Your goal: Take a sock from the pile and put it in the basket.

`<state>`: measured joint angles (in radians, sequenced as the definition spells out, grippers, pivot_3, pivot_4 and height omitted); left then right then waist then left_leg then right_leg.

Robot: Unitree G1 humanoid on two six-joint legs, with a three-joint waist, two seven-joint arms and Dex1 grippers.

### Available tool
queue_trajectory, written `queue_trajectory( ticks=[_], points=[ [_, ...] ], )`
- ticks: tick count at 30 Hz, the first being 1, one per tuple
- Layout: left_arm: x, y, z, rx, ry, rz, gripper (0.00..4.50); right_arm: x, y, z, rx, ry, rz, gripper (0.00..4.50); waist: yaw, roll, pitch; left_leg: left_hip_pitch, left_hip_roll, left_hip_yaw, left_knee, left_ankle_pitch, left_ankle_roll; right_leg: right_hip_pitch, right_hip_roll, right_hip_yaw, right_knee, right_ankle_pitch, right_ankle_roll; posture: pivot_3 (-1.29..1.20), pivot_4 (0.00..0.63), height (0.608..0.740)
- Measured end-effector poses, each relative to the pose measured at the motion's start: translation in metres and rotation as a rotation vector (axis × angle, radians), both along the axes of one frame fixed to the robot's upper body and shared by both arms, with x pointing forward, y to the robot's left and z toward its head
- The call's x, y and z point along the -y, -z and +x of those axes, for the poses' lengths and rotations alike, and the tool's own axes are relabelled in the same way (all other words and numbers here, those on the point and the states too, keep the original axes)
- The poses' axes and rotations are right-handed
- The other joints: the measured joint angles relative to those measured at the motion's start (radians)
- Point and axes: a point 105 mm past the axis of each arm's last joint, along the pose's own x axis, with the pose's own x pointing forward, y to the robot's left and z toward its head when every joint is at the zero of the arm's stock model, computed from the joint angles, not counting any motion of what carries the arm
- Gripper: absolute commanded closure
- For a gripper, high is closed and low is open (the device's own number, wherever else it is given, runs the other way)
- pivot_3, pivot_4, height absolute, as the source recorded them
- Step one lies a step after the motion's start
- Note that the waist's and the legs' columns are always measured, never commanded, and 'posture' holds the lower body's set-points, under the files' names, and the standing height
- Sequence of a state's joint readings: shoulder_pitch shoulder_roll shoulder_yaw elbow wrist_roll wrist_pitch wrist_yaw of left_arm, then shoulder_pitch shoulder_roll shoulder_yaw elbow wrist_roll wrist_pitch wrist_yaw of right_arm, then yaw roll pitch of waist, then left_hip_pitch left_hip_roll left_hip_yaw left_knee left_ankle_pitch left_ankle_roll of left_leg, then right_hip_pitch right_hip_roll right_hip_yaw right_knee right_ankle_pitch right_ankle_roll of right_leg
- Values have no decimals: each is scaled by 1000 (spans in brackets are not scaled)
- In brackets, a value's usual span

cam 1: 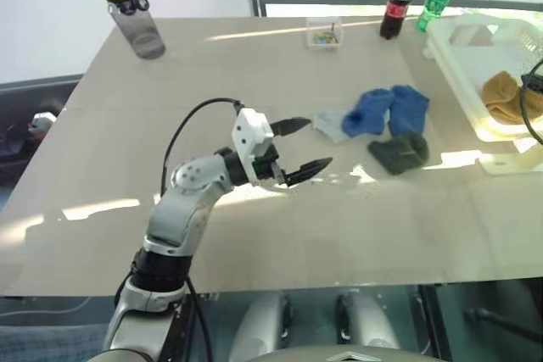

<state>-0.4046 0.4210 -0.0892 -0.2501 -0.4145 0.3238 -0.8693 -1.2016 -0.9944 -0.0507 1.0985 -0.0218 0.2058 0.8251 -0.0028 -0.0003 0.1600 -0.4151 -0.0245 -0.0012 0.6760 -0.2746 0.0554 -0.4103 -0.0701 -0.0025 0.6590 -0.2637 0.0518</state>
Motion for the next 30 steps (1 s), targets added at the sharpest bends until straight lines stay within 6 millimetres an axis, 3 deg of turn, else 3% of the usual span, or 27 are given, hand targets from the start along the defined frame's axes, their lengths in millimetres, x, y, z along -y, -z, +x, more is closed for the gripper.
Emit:
queue_trajectory(
  ticks=[3,5,10,12,17,22,30],
  points=[
    [-1,1,0,-2,-1,7,0,-27,-15,-6,25,-174,60,112,-5,0,0,0,1,-2,1,0,0,1,0,0,1,0,0,0,150,740],
    [-2,2,-1,-3,-4,10,0,-50,-1,-19,-4,-332,122,112,1,-1,-1,-1,1,-6,5,0,0,3,0,-2,1,0,0,0,150,740],
    [-6,7,-2,-20,-13,24,0,-131,81,-72,-207,-654,431,112,21,0,0,-2,0,-8,10,-1,1,3,-2,-2,4,0,0,0,150,740],
    [-6,8,-3,-28,-11,24,0,-149,96,-95,-224,-688,484,112,28,0,0,-2,-1,-8,11,-1,2,4,-2,-2,5,0,0,0,150,740],
    [-6,8,-5,-39,-9,15,0,-143,104,-127,-215,-659,449,112,26,0,-1,1,-1,-9,11,-1,2,6,-1,-2,4,1,1,0,150,740],
    [-13,9,-3,-37,-67,27,0,-132,114,-147,-238,-660,443,112,14,0,-1,2,0,-7,11,-1,2,6,0,-1,5,1,1,0,150,740],
    [-72,37,-17,-134,-278,137,0,-120,110,-166,-230,-698,366,112,16,1,-1,2,0,-7,11,-1,2,7,0,-1,4,1,1,0,150,740]
  ],
)
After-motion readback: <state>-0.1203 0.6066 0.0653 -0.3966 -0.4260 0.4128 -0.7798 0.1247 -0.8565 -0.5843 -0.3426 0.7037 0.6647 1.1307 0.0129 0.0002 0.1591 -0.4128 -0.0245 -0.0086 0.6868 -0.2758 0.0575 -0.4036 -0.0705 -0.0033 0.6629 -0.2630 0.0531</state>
